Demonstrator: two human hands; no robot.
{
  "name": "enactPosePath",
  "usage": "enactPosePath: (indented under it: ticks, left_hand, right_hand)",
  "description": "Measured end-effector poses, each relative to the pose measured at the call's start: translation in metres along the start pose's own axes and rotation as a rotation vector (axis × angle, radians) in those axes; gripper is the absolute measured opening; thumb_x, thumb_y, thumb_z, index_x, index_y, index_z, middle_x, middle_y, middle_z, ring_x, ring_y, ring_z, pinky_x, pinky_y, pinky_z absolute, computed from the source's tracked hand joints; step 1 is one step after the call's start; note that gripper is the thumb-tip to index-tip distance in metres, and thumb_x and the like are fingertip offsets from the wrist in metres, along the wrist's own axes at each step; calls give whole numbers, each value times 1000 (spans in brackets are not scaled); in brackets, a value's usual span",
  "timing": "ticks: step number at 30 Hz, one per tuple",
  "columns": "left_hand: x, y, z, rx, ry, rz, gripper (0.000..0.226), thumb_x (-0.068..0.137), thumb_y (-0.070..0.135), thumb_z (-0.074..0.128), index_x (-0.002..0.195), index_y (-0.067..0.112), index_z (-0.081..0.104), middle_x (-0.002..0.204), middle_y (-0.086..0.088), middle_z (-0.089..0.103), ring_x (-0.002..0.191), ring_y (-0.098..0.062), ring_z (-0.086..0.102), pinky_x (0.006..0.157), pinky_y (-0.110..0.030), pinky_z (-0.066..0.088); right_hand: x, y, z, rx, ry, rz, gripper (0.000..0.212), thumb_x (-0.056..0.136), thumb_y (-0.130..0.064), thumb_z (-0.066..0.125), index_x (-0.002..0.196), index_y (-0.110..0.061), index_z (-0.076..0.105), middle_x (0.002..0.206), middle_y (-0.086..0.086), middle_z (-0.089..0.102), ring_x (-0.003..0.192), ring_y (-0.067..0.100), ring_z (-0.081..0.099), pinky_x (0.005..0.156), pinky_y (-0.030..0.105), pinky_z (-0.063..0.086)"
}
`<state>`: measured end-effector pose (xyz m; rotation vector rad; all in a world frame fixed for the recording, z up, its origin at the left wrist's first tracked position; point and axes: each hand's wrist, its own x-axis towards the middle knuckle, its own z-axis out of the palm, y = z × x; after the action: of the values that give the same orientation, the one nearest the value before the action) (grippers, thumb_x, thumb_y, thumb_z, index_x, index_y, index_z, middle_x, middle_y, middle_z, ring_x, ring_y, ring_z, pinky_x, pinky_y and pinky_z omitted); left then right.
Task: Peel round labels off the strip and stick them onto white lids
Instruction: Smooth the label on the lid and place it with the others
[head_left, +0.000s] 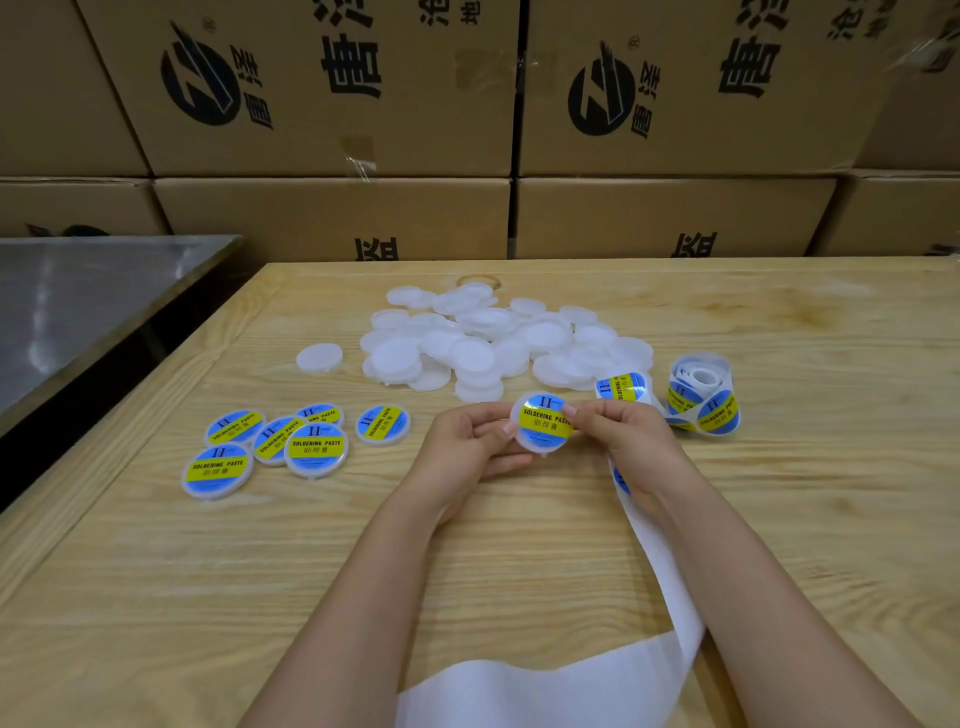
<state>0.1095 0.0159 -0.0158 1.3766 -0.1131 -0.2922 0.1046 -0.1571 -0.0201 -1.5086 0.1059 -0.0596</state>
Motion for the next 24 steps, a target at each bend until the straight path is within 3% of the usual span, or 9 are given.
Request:
enactPosePath:
  ticks: [10,15,21,24]
  left_hand:
    - [1,-2,0,55,0,33,21,94,1,49,110,-2,62,97,-21,68,73,-16,70,72,-25,58]
    - [1,-1,1,71,6,38,20,94,1,49,109,-1,62,95,-20,68,71,-15,70,70,-25,58]
    - [0,-2,1,84,10,45,19,94,2,50,107,1,64,92,-18,69,70,-15,69,68,-24,58]
    - [1,-2,1,90,20,41,20,94,3,50,109,-2,63,91,-17,69,71,-15,69,68,-24,58]
  right_hand:
    - [-1,-3,-2,-56,-2,-16,15,81,-15,71,67,-10,67,80,6,72,87,18,66,90,34,48]
    - [-1,-4,-4,-79,-19,-18,15,81,-15,70,66,-11,68,73,1,72,77,9,67,77,23,47]
    - [-1,-4,-5,-108,-12,-5,16,81,-16,70,67,-10,67,80,7,72,84,15,66,82,25,49]
    - [0,-3,-4,-146,5,-11,16,81,-16,72,75,-2,67,84,11,71,83,15,64,81,24,48]
